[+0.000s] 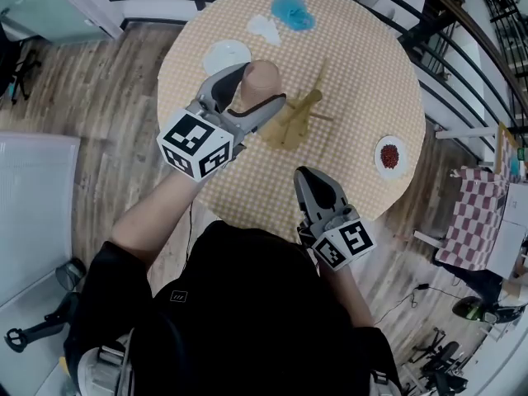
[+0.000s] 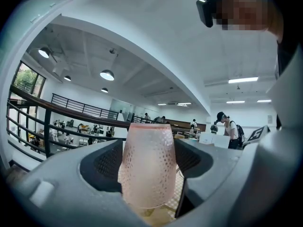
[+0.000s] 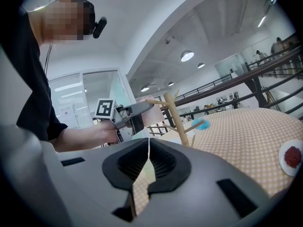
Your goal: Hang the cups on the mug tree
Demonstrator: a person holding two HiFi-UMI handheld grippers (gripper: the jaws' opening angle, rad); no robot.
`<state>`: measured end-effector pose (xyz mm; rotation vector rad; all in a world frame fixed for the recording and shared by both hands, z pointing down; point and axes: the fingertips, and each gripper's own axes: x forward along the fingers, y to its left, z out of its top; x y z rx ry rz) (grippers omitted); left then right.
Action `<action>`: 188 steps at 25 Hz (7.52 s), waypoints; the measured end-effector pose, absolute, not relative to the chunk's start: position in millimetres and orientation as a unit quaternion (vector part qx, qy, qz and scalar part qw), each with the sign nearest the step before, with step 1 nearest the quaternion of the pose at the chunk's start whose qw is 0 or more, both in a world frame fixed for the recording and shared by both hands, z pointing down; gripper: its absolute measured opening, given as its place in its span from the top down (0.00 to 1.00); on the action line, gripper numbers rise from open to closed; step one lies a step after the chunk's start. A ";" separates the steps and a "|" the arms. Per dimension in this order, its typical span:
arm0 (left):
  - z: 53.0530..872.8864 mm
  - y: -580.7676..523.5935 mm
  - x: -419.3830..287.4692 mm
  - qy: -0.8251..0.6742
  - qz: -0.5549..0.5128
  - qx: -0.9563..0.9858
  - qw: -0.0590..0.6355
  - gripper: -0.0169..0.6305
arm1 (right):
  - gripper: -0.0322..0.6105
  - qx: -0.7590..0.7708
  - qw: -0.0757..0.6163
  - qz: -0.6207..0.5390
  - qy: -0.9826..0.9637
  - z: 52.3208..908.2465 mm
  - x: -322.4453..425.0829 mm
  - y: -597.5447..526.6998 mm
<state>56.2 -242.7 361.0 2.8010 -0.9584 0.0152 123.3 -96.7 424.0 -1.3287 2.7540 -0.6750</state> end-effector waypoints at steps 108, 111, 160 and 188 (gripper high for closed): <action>366.6 -65.1 50.1 -0.396 0.054 0.910 0.109 0.96 | 0.92 -0.346 0.021 -0.186 0.919 396.3 129.3 4.7; 364.1 -53.7 45.5 -0.403 0.054 0.907 0.112 0.97 | 0.92 -0.344 0.025 -0.186 0.920 394.4 131.5 6.9; 381.5 -106.9 -124.0 -0.408 0.044 0.905 0.109 0.96 | 0.81 -0.401 -0.062 -0.163 0.899 434.1 -4.8 -77.2; 456.3 -175.3 -138.6 -0.323 0.086 0.936 0.112 0.96 | 0.58 -0.476 -0.117 -0.122 0.863 550.7 -45.6 -149.8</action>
